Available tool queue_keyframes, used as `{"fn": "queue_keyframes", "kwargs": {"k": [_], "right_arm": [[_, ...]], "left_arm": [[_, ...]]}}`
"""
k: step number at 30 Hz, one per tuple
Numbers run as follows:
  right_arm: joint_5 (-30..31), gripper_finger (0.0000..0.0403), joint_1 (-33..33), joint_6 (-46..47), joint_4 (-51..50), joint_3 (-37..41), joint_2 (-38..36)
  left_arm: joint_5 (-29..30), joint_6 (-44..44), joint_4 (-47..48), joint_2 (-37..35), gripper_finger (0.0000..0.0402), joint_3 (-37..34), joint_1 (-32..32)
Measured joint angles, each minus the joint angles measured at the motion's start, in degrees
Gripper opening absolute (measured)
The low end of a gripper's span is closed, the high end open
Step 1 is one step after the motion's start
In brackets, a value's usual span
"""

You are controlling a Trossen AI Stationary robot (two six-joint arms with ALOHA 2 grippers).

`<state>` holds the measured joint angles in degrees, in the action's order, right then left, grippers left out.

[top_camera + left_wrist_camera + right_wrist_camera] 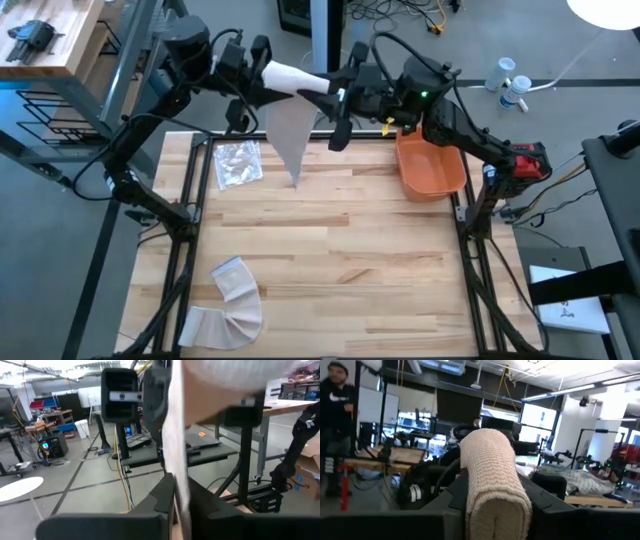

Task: Roll bandage
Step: Roll the center brown bandage

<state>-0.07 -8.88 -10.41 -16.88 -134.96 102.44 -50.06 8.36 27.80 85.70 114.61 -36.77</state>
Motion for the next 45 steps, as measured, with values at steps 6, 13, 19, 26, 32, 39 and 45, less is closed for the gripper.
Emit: {"fn": "queue_keyframes", "kwargs": {"k": [6,13,19,26,32,39,45], "right_arm": [[0.03,0.0091,-0.73,2.58,1.24,0.0,-1.69],[0.48,0.0092,-1.88,-7.14,-3.01,-0.02,-3.22],[7.83,0.0091,-1.88,-16.56,-3.13,-0.02,-4.09],[8.07,0.009,-1.49,-25.04,-4.12,0.0,-3.45],[4.99,0.009,0.12,-39.66,-3.33,0.0,-2.1],[4.75,0.0091,1.99,-55.32,-3.51,0.02,-1.63],[4.71,0.0095,2.99,-60.04,-3.41,0.02,-1.58]], "left_arm": [[0.01,2.34,3.82,-0.01,0.0003,0.0,0.26],[0.01,3.86,6.2,-0.03,0.0001,0.0,1.72],[0.26,4.66,9.0,-0.12,0.0,0.0,1.99],[0.21,4.03,6.61,-0.14,0.0,0.0,2.1],[-0.3,1.78,5.23,-0.29,0.0014,0.0,2.12],[-1.54,1.6,6.56,-0.56,0.0079,0.0,2.1],[-1.6,1.25,6.85,-2.24,0.0157,0.0,2.1]]}}
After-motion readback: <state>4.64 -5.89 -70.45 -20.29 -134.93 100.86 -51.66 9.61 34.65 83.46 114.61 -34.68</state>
